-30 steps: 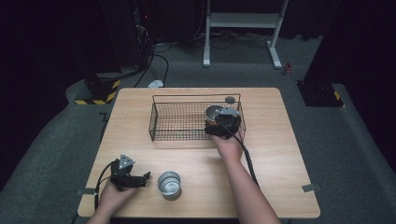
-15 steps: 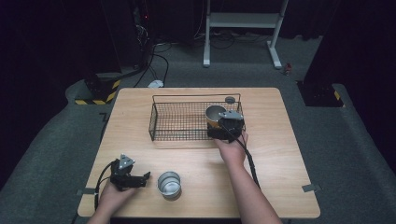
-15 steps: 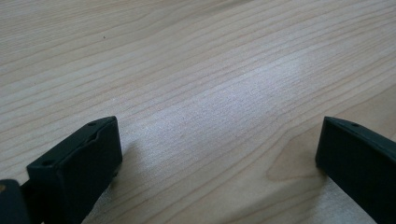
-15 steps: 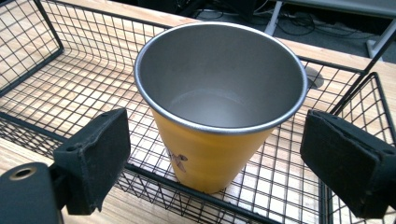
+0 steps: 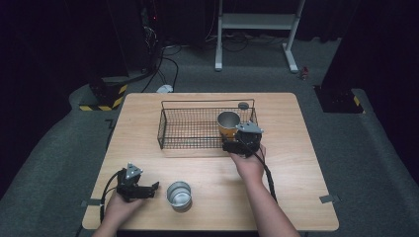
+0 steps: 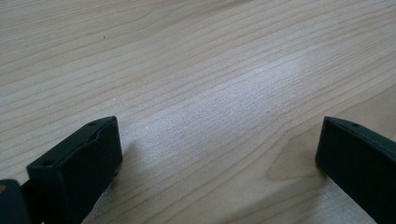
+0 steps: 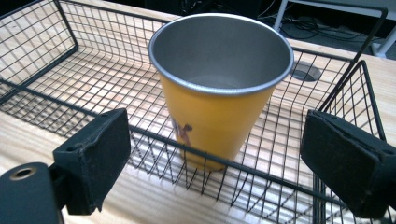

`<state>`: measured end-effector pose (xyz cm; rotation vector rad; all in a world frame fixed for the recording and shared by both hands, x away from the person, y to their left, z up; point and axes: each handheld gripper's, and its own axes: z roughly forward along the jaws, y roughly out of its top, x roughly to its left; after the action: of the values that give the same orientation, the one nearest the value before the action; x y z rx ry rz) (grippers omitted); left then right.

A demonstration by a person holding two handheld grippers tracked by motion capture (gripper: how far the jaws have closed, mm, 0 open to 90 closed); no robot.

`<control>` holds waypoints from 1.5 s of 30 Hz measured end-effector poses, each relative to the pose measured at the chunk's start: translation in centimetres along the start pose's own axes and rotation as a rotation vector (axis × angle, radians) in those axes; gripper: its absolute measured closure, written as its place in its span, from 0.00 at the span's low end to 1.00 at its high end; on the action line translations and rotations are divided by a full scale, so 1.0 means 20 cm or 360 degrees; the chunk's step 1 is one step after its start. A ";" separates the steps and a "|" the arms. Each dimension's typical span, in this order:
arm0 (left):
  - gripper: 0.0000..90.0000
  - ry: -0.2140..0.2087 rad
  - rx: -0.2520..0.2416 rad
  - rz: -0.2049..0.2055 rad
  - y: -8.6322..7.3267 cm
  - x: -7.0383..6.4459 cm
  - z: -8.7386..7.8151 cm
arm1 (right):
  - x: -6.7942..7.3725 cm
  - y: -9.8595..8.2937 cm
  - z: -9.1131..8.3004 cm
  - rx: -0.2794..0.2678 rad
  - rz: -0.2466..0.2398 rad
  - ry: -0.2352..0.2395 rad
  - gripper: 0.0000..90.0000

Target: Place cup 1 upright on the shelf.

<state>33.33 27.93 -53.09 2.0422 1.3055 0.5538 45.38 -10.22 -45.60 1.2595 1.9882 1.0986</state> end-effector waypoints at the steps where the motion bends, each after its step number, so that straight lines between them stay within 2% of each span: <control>1: 0.01 0.0000 0.0000 0.0000 0.00 0.00 0.00 | 0.00 -0.01 -0.01 -0.0002 -0.0004 0.0004 0.10; 13: 0.01 0.0000 0.0000 0.0000 0.00 0.00 0.00 | -0.02 -0.10 -0.13 -0.0014 -0.0011 0.0009 0.10; 20: 0.01 0.0000 0.0000 0.0000 0.00 0.00 0.00 | -0.04 -0.18 -0.20 0.0014 -0.0016 0.0001 0.11; 34: 0.01 0.0001 0.0001 -0.0003 0.00 0.00 0.00 | -0.03 -0.41 -0.29 0.0149 -0.0042 -0.0006 0.13; 39: 0.01 0.0004 0.0000 -0.0004 0.00 0.00 0.00 | -0.03 -0.51 -0.31 0.0258 -0.0028 0.0003 0.14; 45: 0.01 0.0013 0.0001 -0.0013 0.00 0.00 0.00 | -0.04 -0.56 -0.32 0.0346 -0.0013 -0.0002 0.15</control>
<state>33.29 27.87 -53.09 2.0359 1.3184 0.5586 35.50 -15.86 -51.74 1.3582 2.1556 0.8955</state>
